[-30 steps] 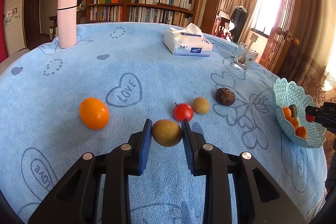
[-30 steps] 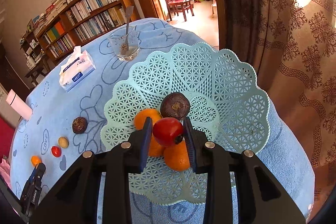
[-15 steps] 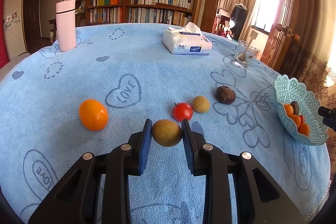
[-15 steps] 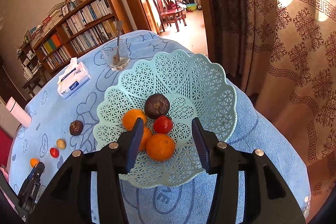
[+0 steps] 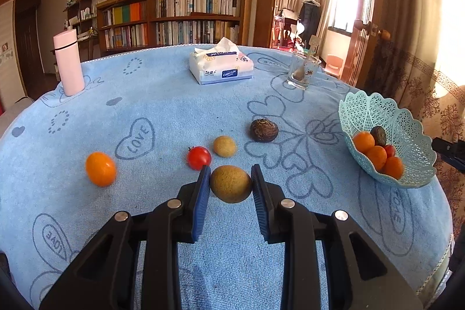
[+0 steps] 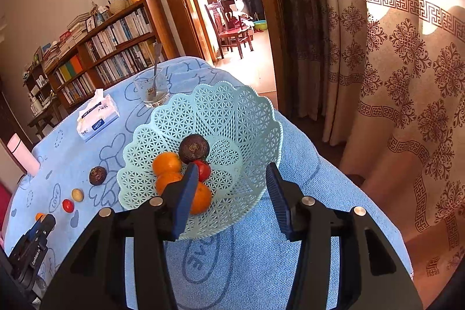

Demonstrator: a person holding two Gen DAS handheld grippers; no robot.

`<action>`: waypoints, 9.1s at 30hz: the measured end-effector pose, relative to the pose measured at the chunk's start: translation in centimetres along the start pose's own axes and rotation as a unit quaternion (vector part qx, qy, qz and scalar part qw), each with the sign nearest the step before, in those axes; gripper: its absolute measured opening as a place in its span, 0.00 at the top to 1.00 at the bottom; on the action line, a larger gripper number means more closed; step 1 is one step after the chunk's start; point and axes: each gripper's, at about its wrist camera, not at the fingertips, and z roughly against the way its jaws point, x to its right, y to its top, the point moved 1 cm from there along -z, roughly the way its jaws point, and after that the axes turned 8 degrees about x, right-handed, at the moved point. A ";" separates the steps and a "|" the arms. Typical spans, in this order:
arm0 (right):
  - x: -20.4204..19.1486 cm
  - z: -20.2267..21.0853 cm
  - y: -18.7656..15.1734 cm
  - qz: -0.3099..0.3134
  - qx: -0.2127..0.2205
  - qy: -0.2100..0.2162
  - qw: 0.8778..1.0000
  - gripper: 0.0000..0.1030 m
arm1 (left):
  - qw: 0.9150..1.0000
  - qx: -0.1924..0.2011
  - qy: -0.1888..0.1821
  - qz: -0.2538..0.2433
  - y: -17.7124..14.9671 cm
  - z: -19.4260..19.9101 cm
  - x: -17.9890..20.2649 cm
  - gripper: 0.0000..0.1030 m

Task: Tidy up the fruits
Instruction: 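Carry the held kiwi toward the mint basket with the left gripper, then lower the kiwi into the basket and open the left gripper, then withdraw the left gripper and move it to the large orange, then grasp the large orange with the left gripper, then grasp the dark passion fruit with the right gripper while the left holds the orange, then lower the passion fruit into the basket and open the right gripper, then carry the orange into the basket and open the left gripper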

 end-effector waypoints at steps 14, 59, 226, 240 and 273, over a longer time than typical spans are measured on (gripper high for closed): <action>5.7 0.9 0.2 -0.043 0.013 -0.009 0.999 0.51 | 0.997 0.004 -0.043 -0.057 1.0 0.0 7.8 0.72; 8.9 0.8 -0.5 -0.059 0.008 0.012 0.998 0.43 | 0.982 -0.077 -0.166 -0.049 2.3 -4.7 17.6 0.30; -19.9 -7.0 -2.5 0.152 -0.086 0.133 0.976 0.59 | 0.986 -0.030 0.115 0.117 0.3 -3.9 -14.9 0.60; -8.5 -5.8 1.5 0.059 -0.066 0.045 0.995 0.59 | 0.986 -0.032 0.115 0.118 0.2 -3.9 -15.0 0.60; -0.6 -1.1 1.9 -0.005 -0.008 0.002 1.000 0.41 | 0.990 -0.047 0.081 0.106 -0.3 -2.7 -12.4 0.59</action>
